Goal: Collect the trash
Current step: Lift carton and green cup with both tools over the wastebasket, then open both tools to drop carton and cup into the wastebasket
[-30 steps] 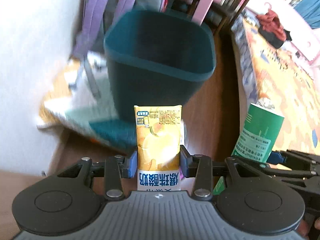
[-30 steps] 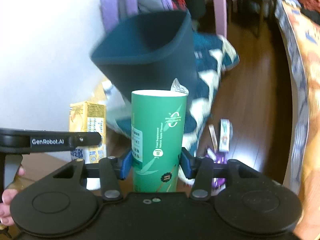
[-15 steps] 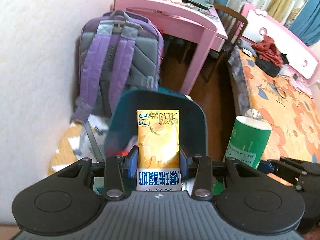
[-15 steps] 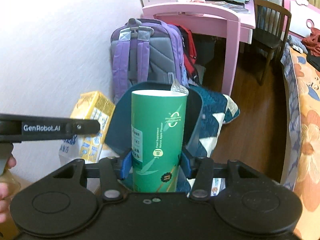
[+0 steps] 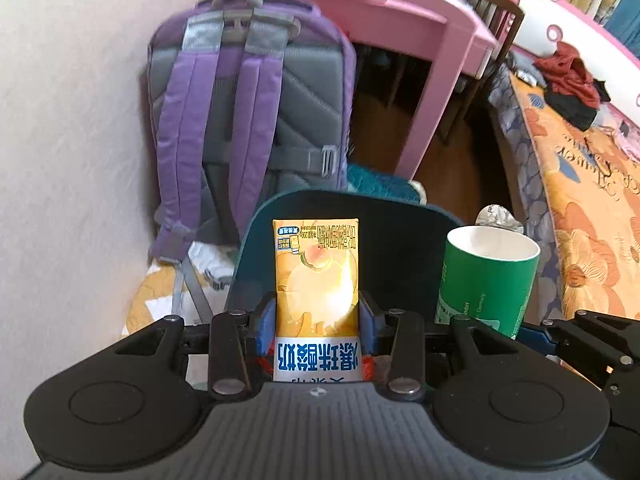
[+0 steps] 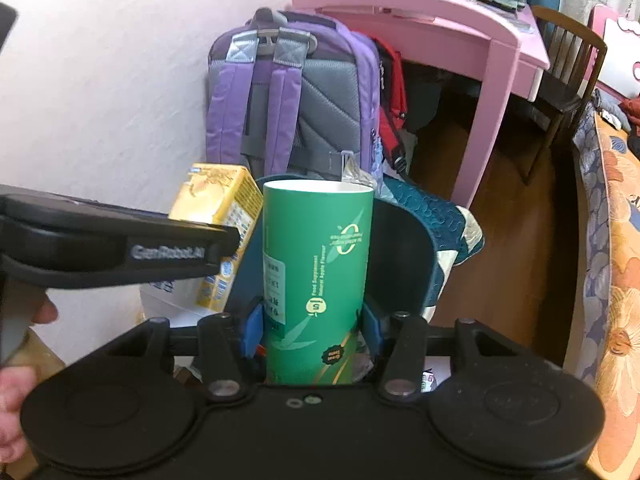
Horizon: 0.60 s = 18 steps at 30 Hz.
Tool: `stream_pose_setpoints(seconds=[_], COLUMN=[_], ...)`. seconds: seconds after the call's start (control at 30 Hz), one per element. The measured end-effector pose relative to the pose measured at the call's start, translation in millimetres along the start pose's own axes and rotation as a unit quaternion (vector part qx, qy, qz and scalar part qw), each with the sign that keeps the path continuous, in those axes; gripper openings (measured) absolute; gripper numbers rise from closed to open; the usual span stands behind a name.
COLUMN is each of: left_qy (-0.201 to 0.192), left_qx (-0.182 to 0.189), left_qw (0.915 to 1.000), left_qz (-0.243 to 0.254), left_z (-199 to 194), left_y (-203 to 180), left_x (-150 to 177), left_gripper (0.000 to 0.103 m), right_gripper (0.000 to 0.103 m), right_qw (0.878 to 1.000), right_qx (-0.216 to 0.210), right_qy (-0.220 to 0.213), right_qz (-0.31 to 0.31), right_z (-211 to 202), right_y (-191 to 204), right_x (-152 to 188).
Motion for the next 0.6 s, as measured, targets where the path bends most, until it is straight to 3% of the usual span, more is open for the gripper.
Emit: stream_pose_setpoints(seconds=[0.3,0.6], left_qy=[0.029,0.055], left_qx=[-0.012,0.000], left_qw=[0.9994,0.9984], left_qz=[0.015,0.012], left_z=[36.2,49.9], left_y=[2.2,-1.4], left_x=[12.9,24.7], left_gripper=[0.040,0.040], right_gripper=[0.048,0.049], right_qw=[0.999,0.998], right_qx=[0.001,0.010], right_qy=[0.035,0.062], right_qz=[0.006,0.009], right_z=[36.1,49.1], right_y=[0.8,0.1], right_x=[18.2,32.9])
Point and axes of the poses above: each gripper's, at about its wrist camera, not at the fingertips, and z roughly the way its jaws point, y to its left, x to its underside, the point moved 4 cm from there along z, roughly the way its jaws point, and after that the axes turned 5 degrees about -z, right-handed, at the moved point
